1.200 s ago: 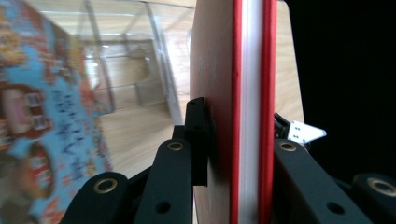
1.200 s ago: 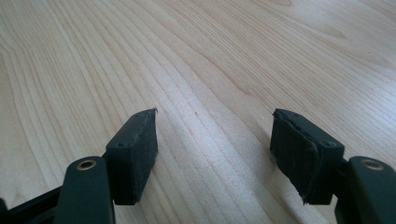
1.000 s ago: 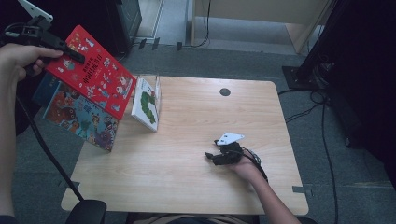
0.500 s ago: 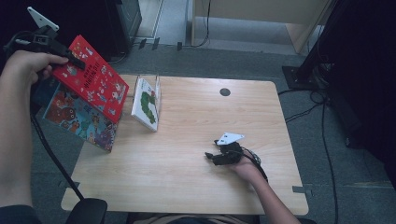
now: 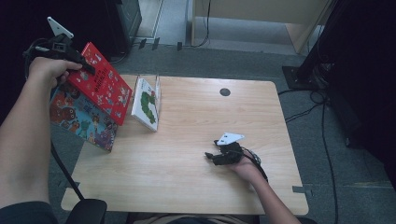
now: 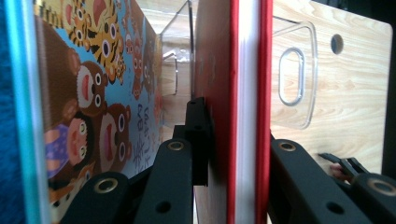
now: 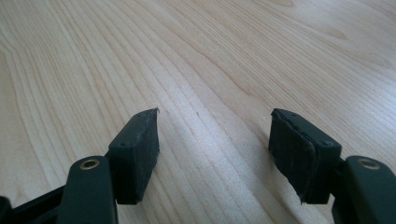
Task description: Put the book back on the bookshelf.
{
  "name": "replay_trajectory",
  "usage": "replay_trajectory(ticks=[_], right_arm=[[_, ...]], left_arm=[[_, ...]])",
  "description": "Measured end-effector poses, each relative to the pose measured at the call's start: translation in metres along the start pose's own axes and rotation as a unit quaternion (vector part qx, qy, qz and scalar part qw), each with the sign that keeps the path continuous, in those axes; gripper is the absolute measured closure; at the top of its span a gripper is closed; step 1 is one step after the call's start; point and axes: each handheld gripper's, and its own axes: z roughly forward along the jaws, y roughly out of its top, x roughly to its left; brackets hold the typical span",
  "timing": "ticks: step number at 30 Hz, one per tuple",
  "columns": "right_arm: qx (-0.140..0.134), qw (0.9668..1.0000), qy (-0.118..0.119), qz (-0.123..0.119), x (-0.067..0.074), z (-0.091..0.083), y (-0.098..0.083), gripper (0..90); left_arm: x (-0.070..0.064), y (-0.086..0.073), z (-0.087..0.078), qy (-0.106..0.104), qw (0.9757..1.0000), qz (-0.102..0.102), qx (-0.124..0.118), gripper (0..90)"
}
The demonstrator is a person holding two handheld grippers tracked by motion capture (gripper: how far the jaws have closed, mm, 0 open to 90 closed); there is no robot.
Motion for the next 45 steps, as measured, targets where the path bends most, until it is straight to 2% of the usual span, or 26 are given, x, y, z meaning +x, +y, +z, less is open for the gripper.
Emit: replay_trajectory(ticks=[2,6,8,12,17,19,21,23,25,26,28,45], right_arm=[[0.0,1.0,0.0,0.0,0.0,0.0,0.0,33.4],[-0.001,1.0,0.001,-0.001,0.0,0.0,0.0,34.9],[-0.001,1.0,0.001,-0.001,0.0,0.0,0.0,35.0],[-0.001,1.0,0.001,-0.001,0.0,0.0,0.0,35.1],[-0.001,1.0,0.001,-0.001,0.0,0.0,0.0,35.1],[-0.001,1.0,0.001,-0.001,0.0,0.0,0.0,35.1],[-0.001,1.0,0.001,-0.001,0.0,0.0,0.0,35.1],[-0.001,1.0,0.001,-0.001,0.0,0.0,0.0,35.1],[-0.001,1.0,0.001,-0.001,0.0,0.0,0.0,35.1],[-0.001,1.0,0.001,-0.001,0.0,0.0,0.0,35.1],[-0.001,1.0,0.001,-0.001,0.0,0.0,0.0,35.1],[-0.001,1.0,0.001,-0.001,0.0,0.0,0.0,35.1]], left_arm=[[-0.002,0.0,0.004,0.002,1.0,-0.005,-0.002,78.3],[-0.005,-0.001,0.013,0.009,1.0,-0.001,-0.002,77.8],[-0.007,-0.001,0.021,0.009,0.9999,0.004,0.004,77.7],[-0.008,-0.001,0.033,0.008,0.9999,0.0,0.007,77.8],[-0.009,0.0,0.04,0.008,0.9999,0.003,0.008,76.2],[-0.008,0.0,0.039,0.005,1.0,0.0,0.003,76.1],[-0.007,0.0,0.039,0.009,0.9999,-0.004,0.009,76.3],[-0.006,0.0,0.036,0.0,1.0,-0.006,0.0,74.5],[-0.006,0.0,0.034,0.002,1.0,-0.005,0.001,71.4],[-0.007,0.0,0.033,0.007,1.0,0.002,0.006,69.8],[-0.006,-0.001,0.032,0.012,0.9999,0.002,0.009,69.0],[-0.009,-0.001,0.022,0.015,0.9997,0.017,0.014,54.5]])
